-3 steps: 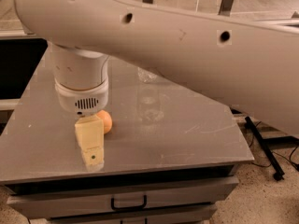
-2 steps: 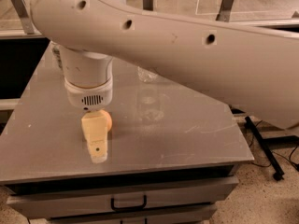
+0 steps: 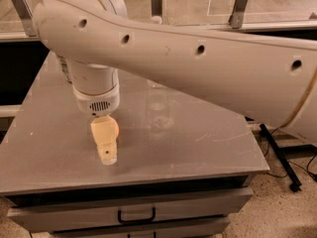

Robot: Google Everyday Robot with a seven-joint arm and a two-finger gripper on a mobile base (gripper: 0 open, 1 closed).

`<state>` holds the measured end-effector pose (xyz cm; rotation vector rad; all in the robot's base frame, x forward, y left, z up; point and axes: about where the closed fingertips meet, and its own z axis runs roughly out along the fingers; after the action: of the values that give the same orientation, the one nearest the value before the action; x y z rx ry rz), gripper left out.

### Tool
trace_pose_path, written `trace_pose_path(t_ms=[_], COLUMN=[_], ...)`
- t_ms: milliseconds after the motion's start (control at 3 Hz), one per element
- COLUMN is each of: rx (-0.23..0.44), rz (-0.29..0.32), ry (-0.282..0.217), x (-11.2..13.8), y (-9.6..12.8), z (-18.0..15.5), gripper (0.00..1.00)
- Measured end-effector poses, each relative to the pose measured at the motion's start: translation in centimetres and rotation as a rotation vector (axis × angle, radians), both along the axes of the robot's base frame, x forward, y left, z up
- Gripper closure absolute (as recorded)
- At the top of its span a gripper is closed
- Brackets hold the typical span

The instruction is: Pick orange

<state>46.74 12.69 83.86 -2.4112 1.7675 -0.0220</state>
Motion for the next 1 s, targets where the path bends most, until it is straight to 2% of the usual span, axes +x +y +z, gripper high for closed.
trace_pose_path(t_ms=[333, 1000], rx=[0.0, 0.001], rz=[0.001, 0.002], ry=[-0.002, -0.005], x=[-0.03, -0.09], y=[0.02, 0.06], z=[0.0, 0.0], gripper=[0.19, 0.65])
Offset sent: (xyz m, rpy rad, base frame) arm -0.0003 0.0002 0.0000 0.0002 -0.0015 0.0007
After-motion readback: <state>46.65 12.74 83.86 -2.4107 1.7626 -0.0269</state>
